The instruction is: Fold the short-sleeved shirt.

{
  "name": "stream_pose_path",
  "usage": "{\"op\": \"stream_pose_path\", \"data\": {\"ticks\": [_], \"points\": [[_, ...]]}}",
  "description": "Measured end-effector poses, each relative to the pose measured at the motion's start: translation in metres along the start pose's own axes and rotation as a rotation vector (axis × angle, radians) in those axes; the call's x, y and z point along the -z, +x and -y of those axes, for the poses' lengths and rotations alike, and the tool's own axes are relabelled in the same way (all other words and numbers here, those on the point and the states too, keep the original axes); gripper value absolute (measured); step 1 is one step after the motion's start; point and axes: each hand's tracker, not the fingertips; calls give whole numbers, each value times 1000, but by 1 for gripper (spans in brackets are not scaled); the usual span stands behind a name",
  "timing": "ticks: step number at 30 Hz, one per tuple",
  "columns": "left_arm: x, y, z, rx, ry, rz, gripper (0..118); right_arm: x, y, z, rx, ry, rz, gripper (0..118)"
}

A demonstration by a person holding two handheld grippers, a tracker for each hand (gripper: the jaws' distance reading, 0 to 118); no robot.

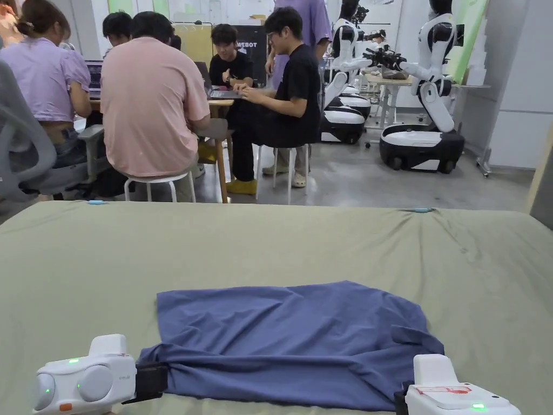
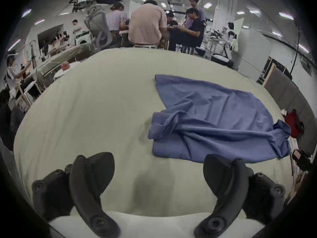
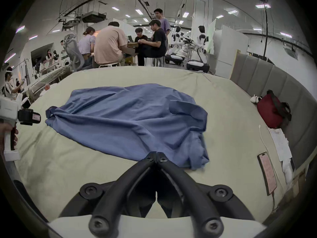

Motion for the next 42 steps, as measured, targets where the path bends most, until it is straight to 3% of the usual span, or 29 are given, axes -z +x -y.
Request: {"op": "stream_pose_path", "data": {"ticks": [2,4,9,10,11,12,13,14,15,21,22,23,24,32,42], "points": [[14,10,-3,30,-24,-12,100,4,14,3,4,-11,27,0],[31,16,-9,43,-28,-20,83,4,33,7,25,-20,55,0],[65,32,-6,142,-124,-6,74,15,77,10,54,-46,108,1],[63,31,-5,139,-100,2,69,18,81,10,59,-38,106,9],[60,29,-6,122,-98,5,58,20,87,10,75,-19,93,30],[55,28,-9,103,-102,5,39,26,91,9,93,-4,60,65],[49,28,-10,111,-92,-8,3,32,94,8,112,-6,25,102],[44,27,-12,127,-75,-16,4,41,96,5,114,-36,35,115],[38,26,-13,120,-55,-9,4,51,98,5,117,-38,36,116],[17,28,-18,121,-9,-6,4,91,90,8,103,-102,-87,111],[17,27,-18,115,-8,1,4,94,88,10,88,-128,-124,93],[15,27,-17,111,-5,4,4,97,85,11,80,-138,-139,58],[14,28,-16,116,-4,1,4,95,81,13,50,-114,-77,18],[-9,9,-13,98,26,-4,4,36,88,-7,101,-62,-85,15],[-74,-9,35,67,32,37,4,-36,85,11,79,-108,-72,15]]}}
